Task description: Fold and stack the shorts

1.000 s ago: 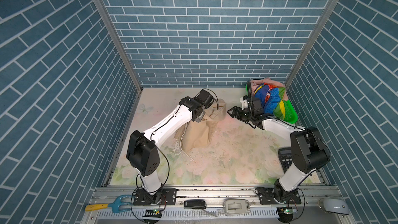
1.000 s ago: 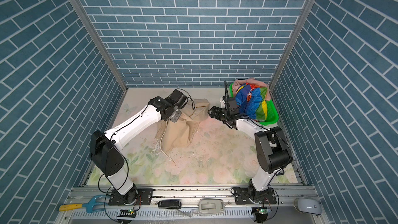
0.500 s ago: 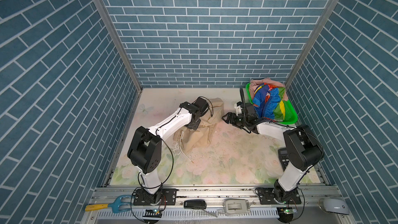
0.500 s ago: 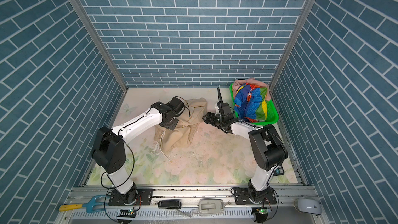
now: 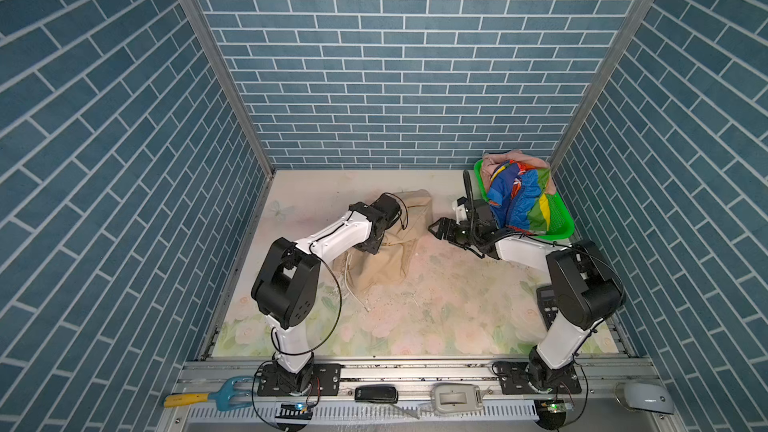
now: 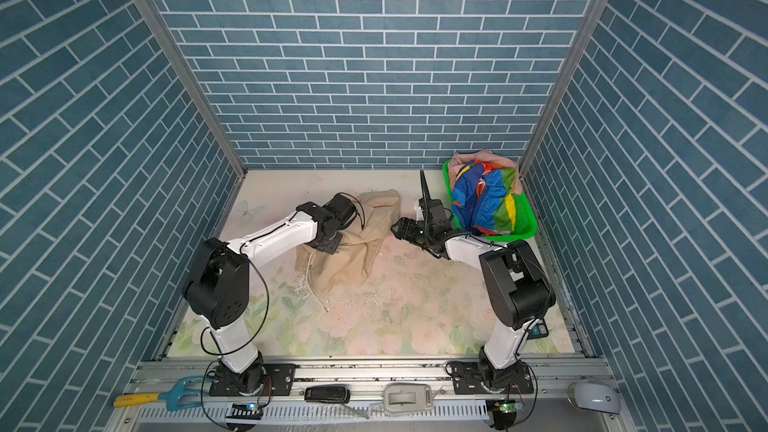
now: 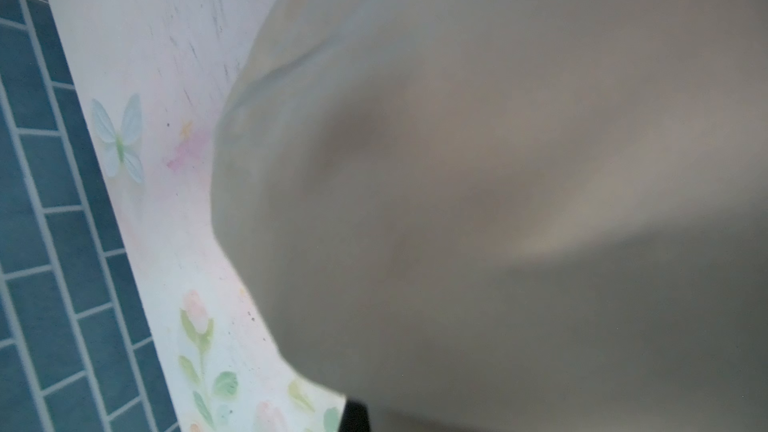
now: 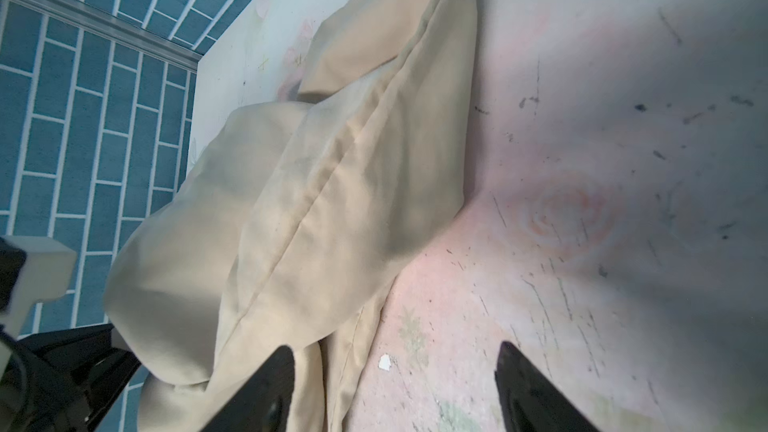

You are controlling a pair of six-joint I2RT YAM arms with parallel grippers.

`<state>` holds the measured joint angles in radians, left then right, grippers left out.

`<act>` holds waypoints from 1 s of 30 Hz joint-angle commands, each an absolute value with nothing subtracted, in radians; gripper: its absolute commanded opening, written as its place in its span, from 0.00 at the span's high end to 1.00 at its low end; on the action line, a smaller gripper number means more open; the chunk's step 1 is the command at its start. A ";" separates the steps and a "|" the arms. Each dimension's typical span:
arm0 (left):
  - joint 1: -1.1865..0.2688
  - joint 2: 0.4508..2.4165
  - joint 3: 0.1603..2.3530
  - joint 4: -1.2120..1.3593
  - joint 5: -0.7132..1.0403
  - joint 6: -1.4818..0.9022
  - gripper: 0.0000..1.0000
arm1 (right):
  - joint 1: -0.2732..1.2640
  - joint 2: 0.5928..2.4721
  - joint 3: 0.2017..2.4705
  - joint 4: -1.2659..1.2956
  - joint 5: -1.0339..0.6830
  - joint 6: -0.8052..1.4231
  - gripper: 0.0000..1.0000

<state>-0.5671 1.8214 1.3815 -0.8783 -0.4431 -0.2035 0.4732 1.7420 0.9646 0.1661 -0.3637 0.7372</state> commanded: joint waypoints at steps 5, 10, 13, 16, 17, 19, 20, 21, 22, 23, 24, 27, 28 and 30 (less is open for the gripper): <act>-0.558 1.747 1.514 -1.085 -0.624 -0.186 1.00 | 0.477 1.698 1.004 0.098 -0.360 0.765 0.15; -0.557 1.715 1.635 -1.174 -0.680 -0.122 1.00 | 0.479 1.695 1.066 0.051 -0.359 0.808 0.14; -0.557 1.704 1.666 -1.198 -0.664 -0.105 1.00 | 0.479 1.694 1.092 0.035 -0.352 0.844 0.14; -0.558 1.700 1.696 -1.222 -0.682 -0.084 1.00 | 0.479 1.689 1.090 0.056 -0.331 0.901 0.11; -0.558 1.700 1.702 -1.223 -0.686 -0.075 1.00 | 0.483 1.689 1.086 0.067 -0.321 0.919 0.11; -0.558 1.700 1.713 -1.224 -0.693 -0.055 1.00 | 0.490 1.697 1.068 0.112 -0.294 0.963 0.08; -0.557 1.700 1.715 -1.228 -0.695 -0.054 1.00 | 0.494 1.710 1.065 0.134 -0.288 0.982 0.07; -0.557 1.700 1.714 -1.230 -0.690 -0.055 0.99 | 0.498 1.732 1.071 0.146 -0.288 1.002 0.07; -0.557 1.699 1.709 -1.228 -0.675 -0.057 0.98 | 0.500 1.760 1.085 0.155 -0.296 1.016 0.07; -0.558 1.698 1.703 -1.220 -0.649 -0.059 0.99 | 0.502 1.784 1.099 0.165 -0.307 1.026 0.06; -0.558 1.699 1.695 -1.209 -0.620 -0.062 0.98 | 0.504 1.815 1.115 0.177 -0.321 1.038 0.06; -0.555 1.718 1.676 -1.200 -0.619 -0.081 0.95 | 0.507 1.878 1.136 0.214 -0.348 1.062 0.06; -0.548 1.729 1.675 -1.206 -0.632 -0.096 0.92 | 0.508 1.891 1.138 0.223 -0.358 1.064 0.06; -0.520 1.744 1.666 -1.211 -0.625 -0.118 0.90 | 0.508 1.910 1.140 0.227 -0.377 1.065 0.06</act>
<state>-0.5556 1.7176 1.6844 -1.1915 -0.6250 -0.0837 0.5037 1.8835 1.1221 0.1917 -0.3470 1.0092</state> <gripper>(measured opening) 0.095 0.942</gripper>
